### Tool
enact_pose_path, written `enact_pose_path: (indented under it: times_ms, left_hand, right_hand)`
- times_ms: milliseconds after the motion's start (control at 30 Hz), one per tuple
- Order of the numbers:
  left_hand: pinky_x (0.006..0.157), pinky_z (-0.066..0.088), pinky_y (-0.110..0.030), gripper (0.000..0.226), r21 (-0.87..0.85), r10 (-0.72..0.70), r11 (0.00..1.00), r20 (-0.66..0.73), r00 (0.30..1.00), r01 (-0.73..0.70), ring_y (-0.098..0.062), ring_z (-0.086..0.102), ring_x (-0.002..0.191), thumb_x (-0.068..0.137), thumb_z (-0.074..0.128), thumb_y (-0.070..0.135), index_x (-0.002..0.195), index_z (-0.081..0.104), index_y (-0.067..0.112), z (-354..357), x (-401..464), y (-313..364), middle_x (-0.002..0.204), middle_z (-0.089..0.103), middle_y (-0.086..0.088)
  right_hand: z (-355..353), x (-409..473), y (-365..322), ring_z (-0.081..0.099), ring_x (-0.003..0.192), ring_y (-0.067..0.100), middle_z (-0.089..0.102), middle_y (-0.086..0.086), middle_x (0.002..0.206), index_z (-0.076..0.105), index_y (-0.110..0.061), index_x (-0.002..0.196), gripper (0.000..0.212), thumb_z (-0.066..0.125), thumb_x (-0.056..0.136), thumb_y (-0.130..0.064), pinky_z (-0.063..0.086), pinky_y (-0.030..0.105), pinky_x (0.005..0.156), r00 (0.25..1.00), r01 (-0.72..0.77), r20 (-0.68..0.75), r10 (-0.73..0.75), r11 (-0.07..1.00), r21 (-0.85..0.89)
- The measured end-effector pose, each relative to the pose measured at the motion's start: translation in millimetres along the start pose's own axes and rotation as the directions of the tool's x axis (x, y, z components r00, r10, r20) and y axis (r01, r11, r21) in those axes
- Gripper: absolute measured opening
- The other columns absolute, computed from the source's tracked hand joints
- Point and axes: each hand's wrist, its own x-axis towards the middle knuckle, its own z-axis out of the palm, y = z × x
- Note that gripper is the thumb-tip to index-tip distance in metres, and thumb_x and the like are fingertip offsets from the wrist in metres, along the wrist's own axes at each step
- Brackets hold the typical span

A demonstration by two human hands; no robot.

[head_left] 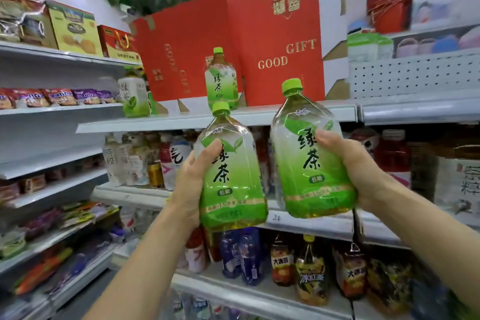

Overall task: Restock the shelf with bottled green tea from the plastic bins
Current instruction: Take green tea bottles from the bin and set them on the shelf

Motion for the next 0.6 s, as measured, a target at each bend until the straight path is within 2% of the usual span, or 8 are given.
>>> enact_pose_path:
  times_ms: [133, 233, 333, 433, 533, 600]
  left_hand:
    - [0.079, 0.060, -0.055, 0.077, 0.051, 0.026, 0.998, 0.058, 0.998, -0.029, -0.041, 0.069, 0.096, 0.065, 0.079, 0.047, 0.129, 0.062, 0.008, -44, 60, 36, 0.119, 0.068, -0.027]
    - [0.087, 0.056, -0.061, 0.082, 0.092, 0.022, 0.995, 0.107, 0.994, -0.031, -0.045, 0.068, 0.105, 0.062, 0.080, 0.054, 0.130, 0.063, 0.011, -72, 106, 62, 0.119, 0.069, -0.024]
    - [0.088, 0.056, -0.059, 0.079, 0.059, 0.030, 0.997, 0.143, 0.989, -0.039, -0.043, 0.068, 0.107, 0.066, 0.079, 0.053, 0.130, 0.064, 0.010, -90, 149, 86, 0.120, 0.070, -0.021]
    - [0.088, 0.057, -0.057, 0.070, 0.015, 0.039, 0.999, 0.176, 0.984, -0.043, -0.042, 0.068, 0.107, 0.073, 0.078, 0.049, 0.128, 0.065, 0.008, -103, 182, 101, 0.120, 0.070, -0.021]
    - [0.073, 0.062, -0.048, 0.066, -0.026, 0.047, 0.999, 0.231, 0.972, -0.042, -0.035, 0.072, 0.093, 0.077, 0.073, 0.046, 0.130, 0.063, 0.009, -114, 207, 108, 0.116, 0.072, -0.019]
    - [0.081, 0.060, -0.053, 0.064, -0.050, 0.055, 0.998, 0.263, 0.963, -0.043, -0.038, 0.071, 0.099, 0.080, 0.073, 0.046, 0.131, 0.063, 0.009, -118, 222, 108, 0.121, 0.070, -0.021]
  right_hand:
    - [47, 50, -17, 0.073, 0.080, 0.031, 0.075, 0.016, 0.097, 0.071, -0.007, 0.101, 0.072, 0.075, 0.049, -0.057, 0.061, 0.044, 0.068, 0.986, 0.099, -0.133, -0.098, 0.995, 0.005]
    - [76, 93, -34, 0.074, 0.088, 0.031, 0.076, 0.012, 0.098, 0.068, -0.008, 0.106, 0.075, 0.078, 0.050, -0.057, 0.060, 0.047, 0.074, 0.955, 0.175, -0.240, -0.174, 0.984, -0.017]
    - [98, 137, -47, 0.074, 0.091, 0.027, 0.076, 0.009, 0.099, 0.068, -0.009, 0.110, 0.071, 0.086, 0.055, -0.051, 0.059, 0.050, 0.081, 0.900, 0.247, -0.367, -0.235, 0.969, -0.016]
    - [110, 177, -51, 0.074, 0.090, 0.023, 0.076, 0.004, 0.099, 0.068, -0.014, 0.107, 0.065, 0.087, 0.058, -0.052, 0.059, 0.047, 0.082, 0.833, 0.278, -0.466, -0.300, 0.953, -0.117]
    - [116, 208, -44, 0.072, 0.090, 0.019, 0.074, 0.002, 0.099, 0.066, -0.016, 0.108, 0.080, 0.085, 0.044, -0.061, 0.060, 0.041, 0.082, 0.758, 0.269, -0.537, -0.370, 0.928, -0.259]
    - [116, 224, -37, 0.071, 0.091, 0.018, 0.072, 0.002, 0.101, 0.064, -0.015, 0.111, 0.081, 0.085, 0.047, -0.060, 0.059, 0.039, 0.083, 0.737, 0.239, -0.549, -0.394, 0.912, -0.334]
